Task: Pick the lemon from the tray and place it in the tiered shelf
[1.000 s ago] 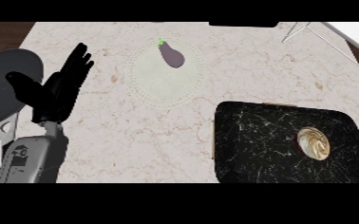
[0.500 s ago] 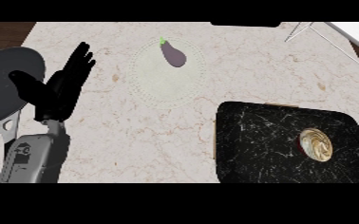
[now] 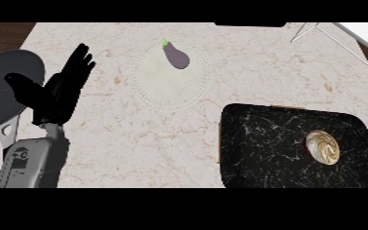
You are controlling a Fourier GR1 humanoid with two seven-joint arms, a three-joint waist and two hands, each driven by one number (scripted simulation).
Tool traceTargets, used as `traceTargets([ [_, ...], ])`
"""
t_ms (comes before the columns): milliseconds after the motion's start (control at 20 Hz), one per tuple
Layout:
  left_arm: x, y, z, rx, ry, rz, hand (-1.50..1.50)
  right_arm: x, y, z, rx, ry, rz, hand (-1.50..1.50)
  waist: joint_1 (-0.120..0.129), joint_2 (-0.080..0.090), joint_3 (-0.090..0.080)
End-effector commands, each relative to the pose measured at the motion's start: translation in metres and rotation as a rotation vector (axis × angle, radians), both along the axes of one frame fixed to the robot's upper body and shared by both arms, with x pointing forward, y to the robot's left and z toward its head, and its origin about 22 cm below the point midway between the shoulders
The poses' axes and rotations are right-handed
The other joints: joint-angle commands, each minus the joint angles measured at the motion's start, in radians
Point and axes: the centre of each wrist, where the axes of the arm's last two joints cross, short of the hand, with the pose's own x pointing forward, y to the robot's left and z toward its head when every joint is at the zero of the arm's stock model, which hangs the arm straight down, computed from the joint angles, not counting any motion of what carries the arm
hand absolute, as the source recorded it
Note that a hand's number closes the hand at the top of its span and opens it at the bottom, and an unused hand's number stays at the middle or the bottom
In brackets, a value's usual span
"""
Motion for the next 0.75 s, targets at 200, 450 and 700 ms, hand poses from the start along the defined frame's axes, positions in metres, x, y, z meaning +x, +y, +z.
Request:
traceTargets([
  [200,-0.001,0.014,0.003,-0.001,-0.003,0.038,0.0,-0.05,-0.023,0.016,0.076,-0.04,0.121,-1.5,-0.026,-0.002,0.004],
  [450,-0.006,0.009,-0.002,-0.002,0.01,0.033,0.0,-0.055,-0.025,0.01,0.008,-0.069,0.195,-1.5,-0.036,-0.007,0.008],
  [700,-0.006,0.004,-0.009,-0.019,0.013,0.04,0.0,-0.057,-0.025,0.006,-0.066,-0.067,0.228,-1.5,-0.044,-0.007,0.006],
])
